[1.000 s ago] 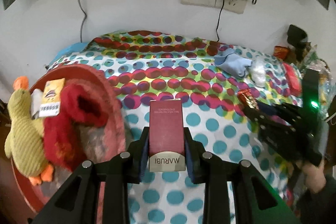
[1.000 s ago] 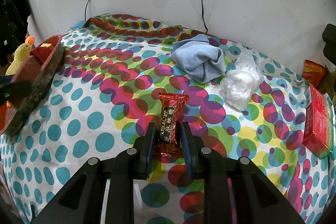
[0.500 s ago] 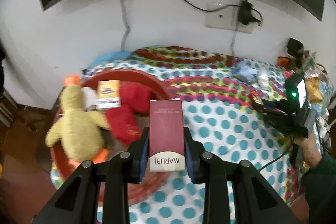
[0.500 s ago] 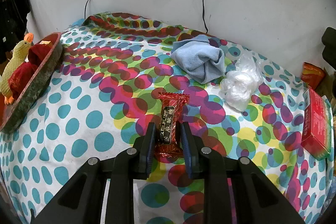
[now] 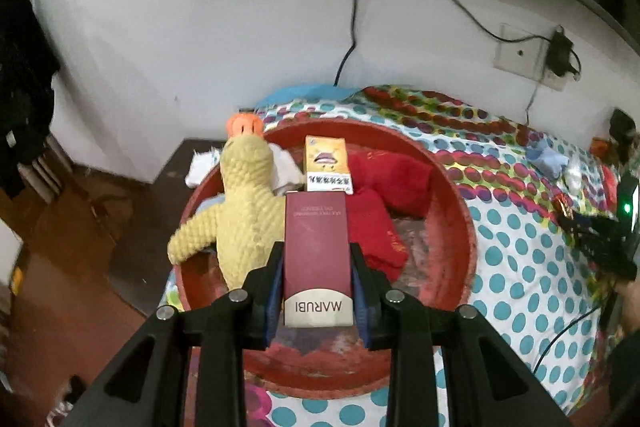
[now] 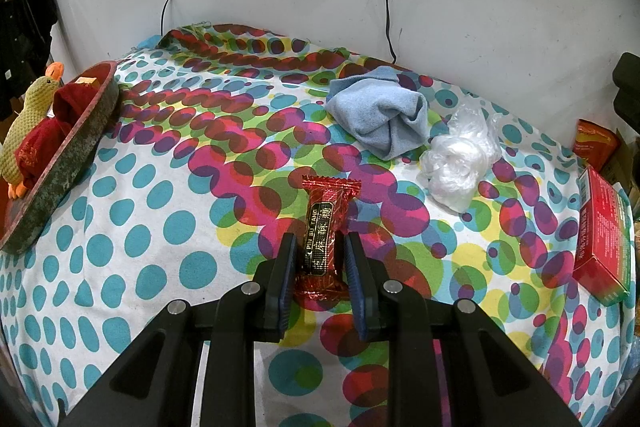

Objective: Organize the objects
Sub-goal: 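Carry the red MARUBI box to the red tray and release it with the left gripper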

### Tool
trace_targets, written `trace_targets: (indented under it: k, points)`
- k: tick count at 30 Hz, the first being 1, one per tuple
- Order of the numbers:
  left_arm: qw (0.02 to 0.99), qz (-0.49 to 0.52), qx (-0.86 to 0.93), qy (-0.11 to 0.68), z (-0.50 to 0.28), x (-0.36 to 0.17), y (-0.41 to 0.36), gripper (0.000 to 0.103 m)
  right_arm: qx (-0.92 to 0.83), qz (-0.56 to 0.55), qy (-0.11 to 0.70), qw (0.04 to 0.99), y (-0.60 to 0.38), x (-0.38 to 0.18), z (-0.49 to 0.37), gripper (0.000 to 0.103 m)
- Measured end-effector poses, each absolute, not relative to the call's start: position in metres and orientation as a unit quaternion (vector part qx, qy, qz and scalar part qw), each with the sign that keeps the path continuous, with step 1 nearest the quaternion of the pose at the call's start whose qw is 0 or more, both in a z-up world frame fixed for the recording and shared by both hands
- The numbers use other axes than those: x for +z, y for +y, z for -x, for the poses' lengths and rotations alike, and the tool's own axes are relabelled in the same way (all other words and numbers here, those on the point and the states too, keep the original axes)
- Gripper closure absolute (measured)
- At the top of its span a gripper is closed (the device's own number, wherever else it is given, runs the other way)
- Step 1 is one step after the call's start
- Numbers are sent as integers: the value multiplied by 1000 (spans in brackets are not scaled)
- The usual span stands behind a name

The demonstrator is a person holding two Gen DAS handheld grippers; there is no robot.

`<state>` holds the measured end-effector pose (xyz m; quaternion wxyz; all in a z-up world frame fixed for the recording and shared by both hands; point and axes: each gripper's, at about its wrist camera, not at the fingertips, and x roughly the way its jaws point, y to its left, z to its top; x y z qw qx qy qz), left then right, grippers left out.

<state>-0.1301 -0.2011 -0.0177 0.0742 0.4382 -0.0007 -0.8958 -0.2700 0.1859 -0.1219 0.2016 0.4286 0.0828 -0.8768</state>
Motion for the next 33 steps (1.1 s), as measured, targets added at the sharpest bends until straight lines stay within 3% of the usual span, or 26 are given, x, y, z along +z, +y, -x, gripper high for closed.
trace_targets:
  k: [20, 29, 33]
  points:
    - [70, -453, -888, 7, 211, -60, -219, 73, -877, -428, 85, 200, 189, -121, 273, 79]
    - [71, -466, -880, 50, 224, -79, -238, 73, -877, -428, 86, 199, 184, -121, 272, 79]
    - [72, -469, -880, 29, 226, -79, -235, 71, -877, -428, 86, 199, 179, -122, 270, 79]
